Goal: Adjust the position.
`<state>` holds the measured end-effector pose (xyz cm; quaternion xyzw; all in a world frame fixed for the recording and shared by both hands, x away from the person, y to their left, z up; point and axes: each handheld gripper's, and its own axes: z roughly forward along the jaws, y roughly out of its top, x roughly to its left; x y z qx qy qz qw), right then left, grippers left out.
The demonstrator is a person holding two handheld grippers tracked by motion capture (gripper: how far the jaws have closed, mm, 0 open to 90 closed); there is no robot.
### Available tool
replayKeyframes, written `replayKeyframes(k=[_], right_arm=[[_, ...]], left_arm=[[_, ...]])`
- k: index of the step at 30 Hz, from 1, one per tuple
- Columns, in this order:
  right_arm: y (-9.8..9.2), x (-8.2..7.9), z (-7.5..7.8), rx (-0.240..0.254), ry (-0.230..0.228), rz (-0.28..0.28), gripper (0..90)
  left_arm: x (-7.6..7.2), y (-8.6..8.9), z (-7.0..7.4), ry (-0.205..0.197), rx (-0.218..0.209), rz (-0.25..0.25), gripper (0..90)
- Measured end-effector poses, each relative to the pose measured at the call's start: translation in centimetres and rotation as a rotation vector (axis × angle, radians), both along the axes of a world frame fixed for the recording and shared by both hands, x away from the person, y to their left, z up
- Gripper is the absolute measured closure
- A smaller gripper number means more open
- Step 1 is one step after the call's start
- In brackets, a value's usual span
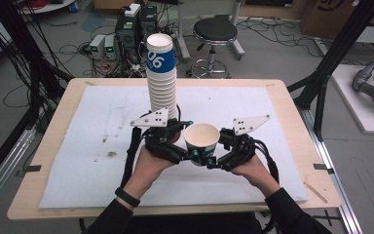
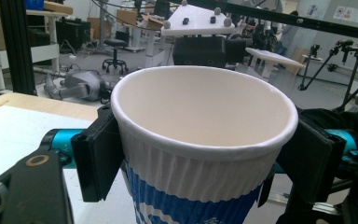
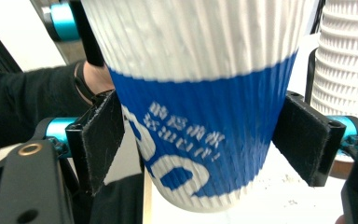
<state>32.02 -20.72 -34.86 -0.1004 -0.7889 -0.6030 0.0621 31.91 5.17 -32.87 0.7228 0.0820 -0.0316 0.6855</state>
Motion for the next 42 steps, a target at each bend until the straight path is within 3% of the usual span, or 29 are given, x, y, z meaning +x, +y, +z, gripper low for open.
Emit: replayKeyframes(k=[16,25,42], right_arm=[[0.0,0.0,0.1,0.013,-0.005,0.000,25.2],[-0.3,0.1,0.2,0.014,-0.018,-0.005,25.1],[-1.8,0.3,1.1,0.035,-0.041,-0.050,25.2]], left_arm=[[0.0,-0.2,-0.2,0.002,0.002,-0.003,21.9],[0.1,0.0,-0.1,0.005,0.005,0.012,13.5],[-0.1,1.6,-0.2,-0.013,0.035,0.040,10.0]])
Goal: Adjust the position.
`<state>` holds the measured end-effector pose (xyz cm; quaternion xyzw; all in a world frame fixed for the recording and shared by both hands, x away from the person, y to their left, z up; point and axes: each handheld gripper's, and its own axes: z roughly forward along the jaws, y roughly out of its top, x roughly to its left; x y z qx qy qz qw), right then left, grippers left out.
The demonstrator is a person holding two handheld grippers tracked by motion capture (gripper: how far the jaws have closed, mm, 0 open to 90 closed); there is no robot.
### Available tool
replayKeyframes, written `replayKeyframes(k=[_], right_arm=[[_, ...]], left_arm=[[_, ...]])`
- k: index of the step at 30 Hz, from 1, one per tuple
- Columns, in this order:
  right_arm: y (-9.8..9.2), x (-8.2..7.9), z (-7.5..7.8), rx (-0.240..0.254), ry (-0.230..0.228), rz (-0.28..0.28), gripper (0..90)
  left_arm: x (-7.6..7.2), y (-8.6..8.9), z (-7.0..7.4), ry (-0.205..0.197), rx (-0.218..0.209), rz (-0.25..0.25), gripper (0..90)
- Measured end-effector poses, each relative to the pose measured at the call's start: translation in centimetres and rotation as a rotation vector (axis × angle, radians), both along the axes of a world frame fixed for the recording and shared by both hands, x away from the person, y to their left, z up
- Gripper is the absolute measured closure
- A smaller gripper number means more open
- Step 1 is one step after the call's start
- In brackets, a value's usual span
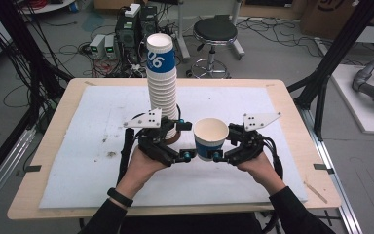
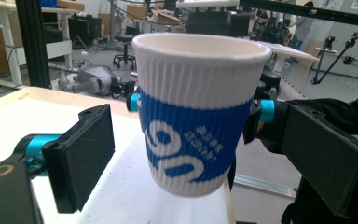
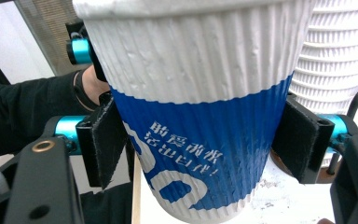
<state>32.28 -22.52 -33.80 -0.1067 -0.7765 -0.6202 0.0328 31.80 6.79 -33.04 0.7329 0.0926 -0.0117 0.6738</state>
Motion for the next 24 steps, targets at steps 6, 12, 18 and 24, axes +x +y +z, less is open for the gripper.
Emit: replayKeyframes(k=[6,12,18,24], right_arm=[[-0.2,0.0,0.2,0.021,-0.004,-0.004,25.2],[-0.3,0.0,0.4,0.035,-0.001,-0.003,25.3],[-0.3,-0.1,0.4,0.042,0.000,-0.005,25.3],[-0.2,-0.2,0.5,0.043,0.001,-0.007,25.3]], left_arm=[[0.1,-0.3,-0.5,0.006,0.022,0.001,9.9],[0.1,-1.2,-1.3,0.012,0.051,-0.001,9.9],[0.1,-1.9,-1.9,0.019,0.065,-0.010,9.9],[0.1,-2.7,-2.6,0.032,0.076,-0.016,9.9]])
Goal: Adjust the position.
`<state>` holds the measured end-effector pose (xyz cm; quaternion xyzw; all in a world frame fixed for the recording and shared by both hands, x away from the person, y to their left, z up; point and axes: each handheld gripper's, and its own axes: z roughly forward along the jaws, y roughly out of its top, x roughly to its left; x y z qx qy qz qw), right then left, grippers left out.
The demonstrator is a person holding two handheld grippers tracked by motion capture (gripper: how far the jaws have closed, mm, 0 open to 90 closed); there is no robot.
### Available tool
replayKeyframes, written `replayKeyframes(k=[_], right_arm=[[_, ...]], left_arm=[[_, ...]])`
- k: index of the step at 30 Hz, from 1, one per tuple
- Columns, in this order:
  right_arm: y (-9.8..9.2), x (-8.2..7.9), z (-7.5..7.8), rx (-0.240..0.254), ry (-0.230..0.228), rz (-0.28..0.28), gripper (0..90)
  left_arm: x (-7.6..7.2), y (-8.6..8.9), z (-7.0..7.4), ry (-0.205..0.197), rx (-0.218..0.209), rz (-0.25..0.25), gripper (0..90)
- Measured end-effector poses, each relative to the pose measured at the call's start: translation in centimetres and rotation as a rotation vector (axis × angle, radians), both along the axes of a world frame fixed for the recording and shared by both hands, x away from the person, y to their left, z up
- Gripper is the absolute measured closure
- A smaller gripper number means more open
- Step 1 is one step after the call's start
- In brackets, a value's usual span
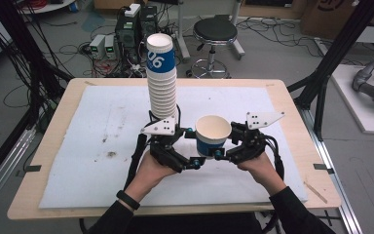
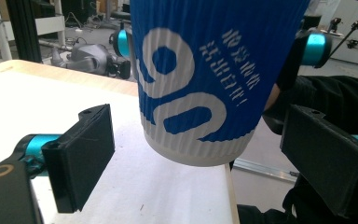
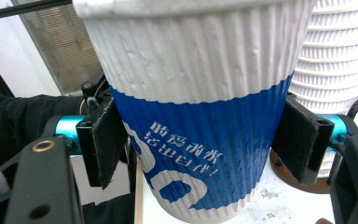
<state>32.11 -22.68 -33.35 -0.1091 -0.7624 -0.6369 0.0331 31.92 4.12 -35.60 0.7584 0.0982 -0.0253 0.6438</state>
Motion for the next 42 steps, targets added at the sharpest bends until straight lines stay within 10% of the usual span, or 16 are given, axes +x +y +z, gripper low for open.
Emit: replayKeyframes(k=[12,23,31,42], right_arm=[[0.6,-0.3,-0.2,0.001,0.006,0.018,25.3],[1.0,-0.3,-0.3,-0.019,-0.003,0.025,22.4],[1.0,-1.0,0.2,-0.028,-0.091,-0.037,16.6],[1.1,-1.0,0.4,-0.006,-0.050,-0.018,18.8]], left_arm=[[0.0,-1.2,-0.6,0.018,0.006,-0.015,11.0],[-0.1,-1.0,-0.6,0.006,-0.004,-0.047,29.2],[-0.1,-1.0,-0.7,0.004,0.005,-0.050,29.6],[-0.2,-1.3,-0.8,-0.006,0.031,-0.061,29.6]])
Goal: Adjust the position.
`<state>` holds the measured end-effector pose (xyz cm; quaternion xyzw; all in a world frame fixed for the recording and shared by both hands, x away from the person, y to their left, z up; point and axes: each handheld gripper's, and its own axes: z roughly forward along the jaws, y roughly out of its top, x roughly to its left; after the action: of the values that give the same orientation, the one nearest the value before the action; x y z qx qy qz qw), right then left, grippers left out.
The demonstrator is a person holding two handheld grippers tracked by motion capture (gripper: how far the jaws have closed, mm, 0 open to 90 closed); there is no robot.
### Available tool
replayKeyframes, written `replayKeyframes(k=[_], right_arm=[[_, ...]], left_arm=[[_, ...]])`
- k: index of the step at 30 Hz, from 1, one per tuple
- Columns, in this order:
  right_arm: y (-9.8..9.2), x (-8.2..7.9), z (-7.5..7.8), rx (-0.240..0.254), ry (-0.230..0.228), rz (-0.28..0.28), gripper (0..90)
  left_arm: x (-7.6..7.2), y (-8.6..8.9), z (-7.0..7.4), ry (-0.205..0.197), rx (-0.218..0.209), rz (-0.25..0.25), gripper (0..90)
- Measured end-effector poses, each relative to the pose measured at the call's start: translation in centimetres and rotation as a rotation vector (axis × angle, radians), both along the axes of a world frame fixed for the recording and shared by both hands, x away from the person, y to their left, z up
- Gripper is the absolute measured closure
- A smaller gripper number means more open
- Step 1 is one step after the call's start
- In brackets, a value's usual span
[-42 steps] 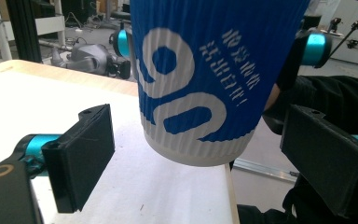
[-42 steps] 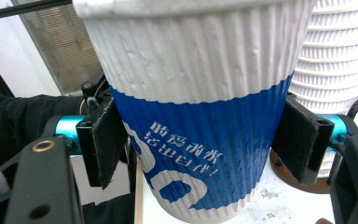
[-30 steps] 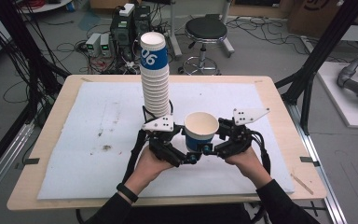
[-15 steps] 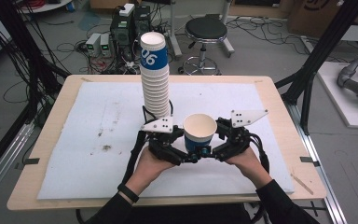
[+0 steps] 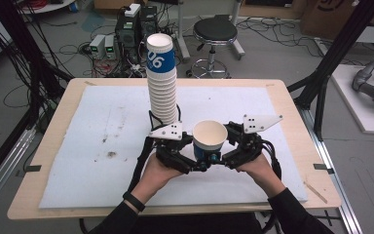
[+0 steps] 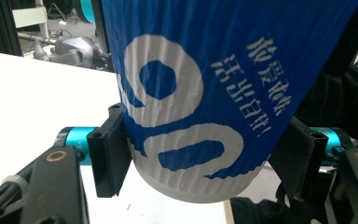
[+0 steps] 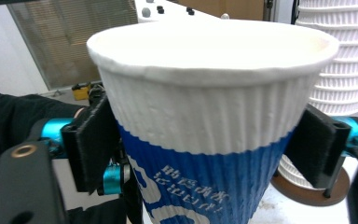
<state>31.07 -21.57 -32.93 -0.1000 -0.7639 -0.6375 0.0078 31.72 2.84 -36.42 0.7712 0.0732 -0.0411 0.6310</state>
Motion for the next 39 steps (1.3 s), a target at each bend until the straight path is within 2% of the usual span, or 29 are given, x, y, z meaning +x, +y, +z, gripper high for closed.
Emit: replayKeyframes(k=[11,15,19,26,28,29,33,39], right_arm=[[-0.10,0.02,-0.06,0.018,-0.001,0.012,22.9],[-0.06,0.04,-0.12,0.026,0.004,0.023,23.2],[0.01,-0.05,-0.22,0.030,-0.001,0.018,23.3],[0.27,-0.18,-0.36,0.028,-0.007,0.022,23.3],[0.33,-0.15,-0.41,0.027,-0.011,0.021,23.2],[0.35,-0.17,-0.42,0.025,-0.010,0.017,23.2],[0.39,-0.12,-0.39,0.025,0.002,0.017,21.6],[0.33,-0.31,-0.08,0.029,-0.017,-0.009,16.4]], left_arm=[[-0.04,-0.01,0.08,0.003,-0.013,-0.007,29.1],[-0.08,-0.19,0.22,0.019,-0.024,0.004,17.2],[-0.12,-0.23,0.33,0.033,-0.053,-0.002,15.7],[-0.07,-0.17,0.43,0.044,-0.073,-0.004,16.5],[-0.09,-0.06,0.47,0.041,-0.083,-0.004,19.3],[-0.12,0.00,0.50,0.038,-0.088,-0.008,23.5],[-0.15,0.01,0.49,0.029,-0.083,-0.006,26.1],[-0.17,0.00,0.47,0.017,-0.070,-0.012,26.5]])
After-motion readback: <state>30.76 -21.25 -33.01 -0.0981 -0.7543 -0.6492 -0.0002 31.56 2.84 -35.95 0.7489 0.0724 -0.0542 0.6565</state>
